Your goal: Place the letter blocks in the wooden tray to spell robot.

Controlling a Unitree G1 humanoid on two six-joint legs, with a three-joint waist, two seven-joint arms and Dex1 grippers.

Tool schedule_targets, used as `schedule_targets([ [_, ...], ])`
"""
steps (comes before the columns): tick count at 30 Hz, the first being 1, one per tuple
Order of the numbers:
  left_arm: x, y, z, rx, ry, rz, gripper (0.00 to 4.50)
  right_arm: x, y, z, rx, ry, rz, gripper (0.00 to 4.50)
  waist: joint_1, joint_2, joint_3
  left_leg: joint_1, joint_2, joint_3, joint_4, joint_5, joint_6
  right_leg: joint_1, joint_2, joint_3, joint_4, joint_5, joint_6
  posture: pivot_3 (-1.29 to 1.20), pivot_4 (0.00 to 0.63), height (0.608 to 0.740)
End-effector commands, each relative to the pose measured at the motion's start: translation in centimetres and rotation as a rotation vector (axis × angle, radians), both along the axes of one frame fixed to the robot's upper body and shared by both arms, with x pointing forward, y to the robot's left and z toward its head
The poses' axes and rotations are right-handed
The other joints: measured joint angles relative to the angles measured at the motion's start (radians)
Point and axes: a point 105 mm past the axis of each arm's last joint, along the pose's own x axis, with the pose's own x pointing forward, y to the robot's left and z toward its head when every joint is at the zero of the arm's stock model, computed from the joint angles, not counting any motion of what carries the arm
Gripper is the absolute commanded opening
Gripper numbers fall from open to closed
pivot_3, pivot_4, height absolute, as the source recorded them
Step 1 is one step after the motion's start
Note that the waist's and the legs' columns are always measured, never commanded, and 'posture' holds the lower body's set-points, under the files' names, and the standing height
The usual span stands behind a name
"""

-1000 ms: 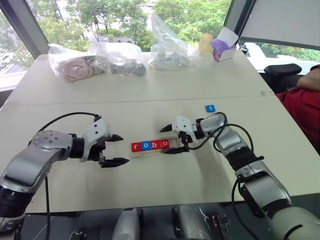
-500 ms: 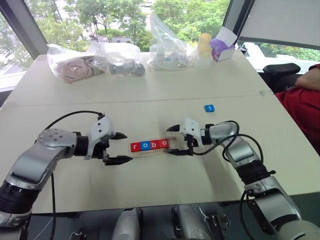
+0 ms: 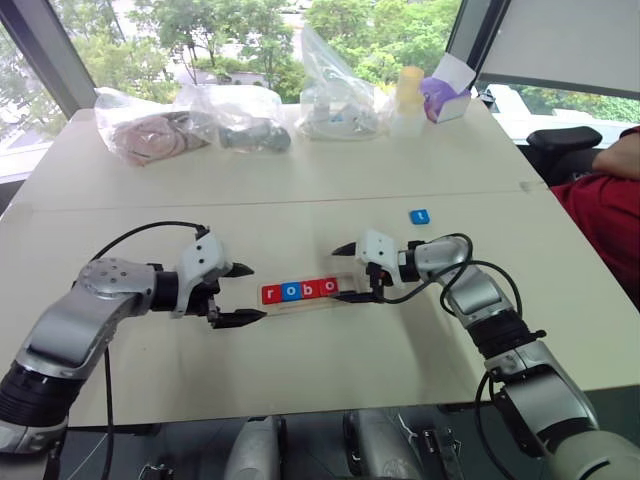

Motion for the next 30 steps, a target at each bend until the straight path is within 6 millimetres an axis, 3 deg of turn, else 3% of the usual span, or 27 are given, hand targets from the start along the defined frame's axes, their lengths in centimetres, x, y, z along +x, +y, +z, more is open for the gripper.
schedule_targets([
  [1, -0.1, -0.3, 1.1, -0.013, -0.037, -0.009, 4.5, -0.5, 0.1, 3.6, 0.13, -0.038, -0.003, 4.47, 0.001, 0.0, 0.0, 0.0, 0.0, 0.0, 0.0, 0.0, 0.0, 0.0, 0.0, 0.0, 0.0, 0.0, 0.0, 0.0, 0.15, 0.74],
  [5, 0.0, -1.1, 3.1, -0.091, -0.068, -0.011, 4.5, 0.5, -2.0, 7.9, 0.358, -0.033, -0.225, 4.47, 0.003, 0.0, 0.0, -0.001, 0.0, -0.001, 0.0, 0.0, 0.0, 0.0, 0.0, 0.0, 0.0, 0.001, 0.002, 0.0, 0.15, 0.74],
  [8, 0.0, -1.6, 3.9, -0.115, -0.082, -0.021, 4.5, 1.8, -4.2, 8.7, 0.445, -0.049, -0.448, 4.47, 0.005, 0.0, 0.0, -0.001, 0.0, -0.002, 0.001, 0.0, 0.0, 0.0, -0.001, 0.0, 0.0, 0.001, 0.001, 0.0, 0.15, 0.74],
  [13, 1.9, -3.3, 6.1, -0.206, -0.184, -0.018, 4.5, 4.1, -7.1, 6.7, 0.467, -0.058, -0.81, 4.47, 0.006, 0.0, 0.0, -0.002, 0.0, -0.002, 0.001, 0.0, 0.0, 0.0, -0.001, 0.0, -0.001, 0.0, -0.001, 0.0, 0.15, 0.74],
  [19, 3.1, -5.0, 6.2, -0.215, -0.221, -0.087, 4.5, 7.0, -12.3, 4.4, 0.356, -0.171, -1.156, 4.47, 0.0, 0.0, 0.0, -0.002, -0.002, 0.001, 0.0, 0.0, 0.0, -0.002, 0.0, 0.0, -0.001, 0.001, 0.002, 0.0, 0.15, 0.74],
  [25, 5.0, -5.7, 6.8, -0.231, -0.283, -0.063, 4.5, 8.1, -12.3, 2.2, 0.323, -0.14, -1.196, 4.47, -0.002, 0.0, 0.0, -0.008, -0.002, 0.0, 0.001, 0.0, 0.0, -0.007, 0.002, 0.001, 0.0, 0.002, 0.003, 0.0, 0.15, 0.74],
  [30, 5.5, -5.8, 6.5, -0.231, -0.288, -0.056, 4.5, 8.8, -11.4, 1.1, 0.343, -0.074, -1.2, 4.47, -0.005, 0.0, 0.0, -0.013, -0.002, 0.001, 0.001, 0.0, 0.0, -0.013, 0.002, 0.001, 0.002, 0.002, 0.003, 0.0, 0.15, 0.74],
])
